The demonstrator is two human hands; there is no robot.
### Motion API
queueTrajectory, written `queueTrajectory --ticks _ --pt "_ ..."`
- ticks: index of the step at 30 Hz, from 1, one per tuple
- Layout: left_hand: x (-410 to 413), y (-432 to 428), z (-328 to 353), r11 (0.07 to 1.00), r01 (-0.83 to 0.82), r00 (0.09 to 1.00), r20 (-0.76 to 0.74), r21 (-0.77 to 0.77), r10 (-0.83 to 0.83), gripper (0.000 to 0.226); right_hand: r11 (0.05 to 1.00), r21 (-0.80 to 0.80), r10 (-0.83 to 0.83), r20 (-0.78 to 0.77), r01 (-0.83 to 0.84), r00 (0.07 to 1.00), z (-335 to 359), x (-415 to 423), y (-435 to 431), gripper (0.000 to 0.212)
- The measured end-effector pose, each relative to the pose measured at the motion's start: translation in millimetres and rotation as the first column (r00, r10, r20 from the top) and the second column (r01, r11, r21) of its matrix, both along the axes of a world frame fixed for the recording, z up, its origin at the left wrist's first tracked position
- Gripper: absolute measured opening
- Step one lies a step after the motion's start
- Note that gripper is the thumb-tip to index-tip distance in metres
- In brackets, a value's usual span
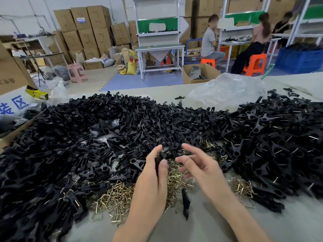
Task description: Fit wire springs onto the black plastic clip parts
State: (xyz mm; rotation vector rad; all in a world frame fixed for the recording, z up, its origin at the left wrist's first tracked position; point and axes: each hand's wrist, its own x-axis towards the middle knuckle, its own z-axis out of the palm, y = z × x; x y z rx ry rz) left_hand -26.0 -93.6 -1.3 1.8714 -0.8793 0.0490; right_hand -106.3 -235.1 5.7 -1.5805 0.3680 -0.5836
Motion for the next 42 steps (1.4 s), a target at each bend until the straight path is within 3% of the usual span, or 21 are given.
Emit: queueTrajectory --ticks 4,12,15,18,22,25,28,31,36,40,42 --pt "-4.1 -1.7 -2.5 0.999 0.023 0.998 -0.062 -0.036 -0.025 0.028 0.974 -0.080 0.210 -0.037 -0.212 0.977 0.0 -1.3 16.8 0.037" --pt "-5.9 -1.0 1.5 0.997 0.064 0.994 -0.084 -0.045 -0.067 0.031 0.966 0.100 0.230 0.086 -0.238 0.969 -0.6 2.5 17.2 0.025" --pt "-3.0 -0.4 2.5 0.998 0.028 0.998 -0.056 -0.065 -0.031 0.026 0.980 0.133 0.133 0.116 -0.149 0.984 -0.1 4.5 12.8 0.021" --pt "3.1 2.5 7.7 0.992 -0.057 0.998 -0.031 -0.109 0.054 0.019 0.948 0.315 0.005 0.144 -0.051 0.990 1.2 3.0 0.9 0.019" --pt "3.0 2.1 9.4 0.980 -0.093 0.988 -0.137 -0.176 0.069 0.027 0.885 0.460 0.003 0.144 -0.070 0.990 -3.1 2.3 -4.9 0.023" --pt "-0.8 -0.1 9.9 0.977 -0.038 0.953 -0.300 -0.210 -0.027 0.014 0.885 0.455 0.048 0.128 -0.102 0.991 -5.3 4.7 -1.1 0.027" --pt "-1.7 -1.2 15.1 0.985 0.044 0.970 -0.228 -0.169 -0.083 0.014 0.896 0.427 0.079 0.115 -0.121 0.990 -4.8 3.6 -0.3 0.035" --pt "2.4 -1.0 17.7 0.982 -0.004 0.971 -0.236 -0.186 -0.041 0.021 0.912 0.379 0.123 0.105 -0.154 0.987 -4.2 1.8 0.1 0.037" --pt "10.3 2.0 16.9 0.950 -0.003 0.883 -0.447 -0.312 -0.144 0.026 0.920 0.341 0.175 0.086 -0.194 0.981 -6.7 3.8 3.0 0.036" --pt "8.8 -1.5 16.2 0.927 0.057 0.796 -0.543 -0.371 -0.267 0.026 0.915 0.309 0.245 0.089 -0.260 0.966 -8.7 5.9 5.0 0.055" --pt "8.1 -3.3 14.6 0.917 0.081 0.761 -0.569 -0.391 -0.310 0.026 0.911 0.277 0.292 0.095 -0.307 0.952 -9.6 5.7 5.1 0.054"
